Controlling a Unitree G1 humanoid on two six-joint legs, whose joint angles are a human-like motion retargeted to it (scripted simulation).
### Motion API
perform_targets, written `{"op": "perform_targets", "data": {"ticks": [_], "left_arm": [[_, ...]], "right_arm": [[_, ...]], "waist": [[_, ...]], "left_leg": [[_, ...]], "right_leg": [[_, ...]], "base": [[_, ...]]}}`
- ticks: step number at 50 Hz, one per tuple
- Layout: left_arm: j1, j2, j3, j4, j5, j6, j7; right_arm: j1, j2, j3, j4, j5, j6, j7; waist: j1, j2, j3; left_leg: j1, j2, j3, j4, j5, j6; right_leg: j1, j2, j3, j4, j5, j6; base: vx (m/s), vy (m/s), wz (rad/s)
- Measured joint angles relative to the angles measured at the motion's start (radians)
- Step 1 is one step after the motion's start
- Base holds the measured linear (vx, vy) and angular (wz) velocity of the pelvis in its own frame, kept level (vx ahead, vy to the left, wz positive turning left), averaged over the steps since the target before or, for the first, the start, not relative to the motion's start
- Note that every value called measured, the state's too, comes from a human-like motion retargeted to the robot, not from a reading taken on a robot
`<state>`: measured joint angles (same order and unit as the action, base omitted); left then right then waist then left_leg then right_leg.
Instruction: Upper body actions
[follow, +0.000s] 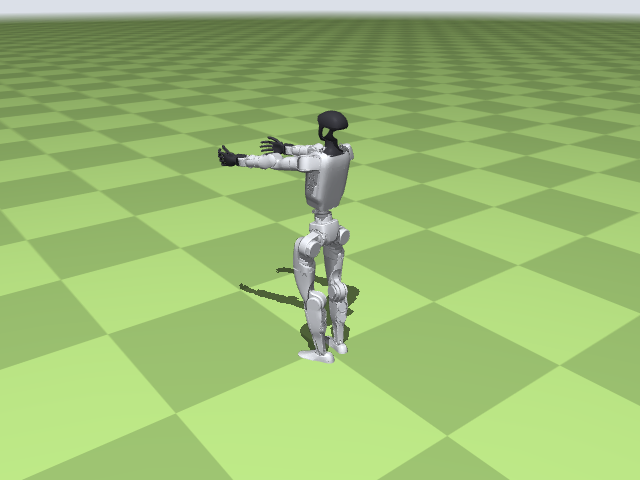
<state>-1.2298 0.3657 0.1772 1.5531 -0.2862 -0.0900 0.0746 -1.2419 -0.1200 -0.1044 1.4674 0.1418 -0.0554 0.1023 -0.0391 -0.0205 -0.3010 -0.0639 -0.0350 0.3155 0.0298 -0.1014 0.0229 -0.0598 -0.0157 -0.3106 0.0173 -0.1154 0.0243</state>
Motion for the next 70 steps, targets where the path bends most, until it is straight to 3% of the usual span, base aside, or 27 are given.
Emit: {"op": "perform_targets", "data": {"ticks": [15,21,26,30,35,43,50,60,66,68,70], "left_arm": [[0.047,0.017,0.039,-0.018,0.033,-0.031,-0.008],[0.207,0.052,0.091,-0.046,0.224,-0.087,0.01],[0.409,0.082,0.108,-0.053,0.33,-0.104,0.036],[0.581,0.045,0.172,-0.031,0.392,-0.063,0.02],[0.783,-0.022,0.263,0.017,0.417,0.016,-0.071],[1.07,-0.134,0.424,0.129,0.409,0.049,-0.126],[1.297,-0.236,0.471,0.14,0.423,0.127,-0.157],[1.47,-0.403,0.508,0.147,0.465,0.18,-0.293],[1.427,-0.441,0.593,0.113,0.334,0.201,-0.321],[1.4,-0.415,0.575,0.104,0.347,0.229,-0.288],[1.385,-0.377,0.523,0.09,0.415,0.241,-0.277]], "right_arm": [[0.065,0.023,-0.024,-0.071,-0.039,-0.026,-0.004],[0.241,0.079,-0.048,-0.194,-0.239,-0.1,0.027],[0.411,0.085,-0.043,-0.173,-0.374,-0.148,-0.03],[0.581,0.067,-0.036,-0.118,-0.409,-0.147,-0.005],[0.811,0.036,-0.03,-0.063,-0.484,-0.076,0.057],[1.071,-0.051,-0.132,0.133,-0.532,0.003,-0.015],[1.28,-0.119,-0.174,0.233,-0.471,0.141,0.027],[1.394,-0.099,-0.135,0.233,-0.609,0.132,0.097],[1.331,-0.079,-0.111,0.169,-0.573,0.112,0.109],[1.303,-0.071,-0.105,0.133,-0.575,0.103,0.103],[1.275,-0.066,-0.099,0.095,-0.586,0.093,0.099]], "waist": [[0.0,0.01,0.012],[-0.028,0.035,0.028],[-0.046,0.045,0.048],[-0.045,0.045,0.066],[-0.043,0.045,0.11],[-0.058,0.052,0.194],[-0.05,0.045,0.247],[-0.04,0.045,0.285],[0.168,0.027,0.315],[0.12,0.028,0.307],[-0.029,0.032,0.287]], "left_leg": [[0.001,-0.003,0.007,-0.002,0.0,0.002],[0.013,-0.009,0.0,-0.002,-0.001,0.004],[0.026,-0.012,-0.001,-0.003,-0.001,0.004],[0.031,-0.013,-0.003,-0.004,0.001,0.003],[0.041,-0.015,-0.008,-0.006,0.004,0.004],[0.046,-0.015,-0.015,-0.006,0.007,0.005],[0.043,-0.015,-0.01,-0.008,0.01,0.001],[0.048,-0.008,0.0,-0.009,0.013,0.004],[0.062,0.02,0.208,-0.023,0.036,0.005],[0.055,0.015,0.153,-0.014,0.031,0.005],[0.044,0.006,-0.003,0.007,0.014,-0.009]], "right_leg": [[-0.002,0.0,0.005,-0.002,0.004,-0.003],[0.01,-0.001,0.0,-0.002,0.002,-0.003],[0.022,-0.003,0.001,-0.003,0.003,-0.005],[0.026,-0.005,-0.001,-0.003,0.005,-0.005],[0.034,-0.007,-0.004,-0.005,0.008,-0.006],[0.042,-0.007,-0.006,-0.007,0.012,-0.006],[0.034,-0.012,0.0,-0.009,0.018,-0.007],[0.033,-0.004,0.012,-0.007,0.025,-0.008],[0.019,0.031,0.222,-0.001,0.06,-0.021],[0.022,0.022,0.166,-0.003,0.053,-0.02],[0.033,-0.009,0.01,-0.007,0.033,-0.011]], "base": [[0.0,0.01,0.0],[0.02,0.07,0.05],[0.0,0.01,0.0],[0.0,0.0,0.0],[0.0,0.0,0.0],[0.0,0.0,0.0],[0.0,-0.01,0.02],[0.0,0.0,-0.05],[-0.02,0.0,-1.67],[-0.01,-0.01,1.37],[-0.02,-0.02,2.91]]}}
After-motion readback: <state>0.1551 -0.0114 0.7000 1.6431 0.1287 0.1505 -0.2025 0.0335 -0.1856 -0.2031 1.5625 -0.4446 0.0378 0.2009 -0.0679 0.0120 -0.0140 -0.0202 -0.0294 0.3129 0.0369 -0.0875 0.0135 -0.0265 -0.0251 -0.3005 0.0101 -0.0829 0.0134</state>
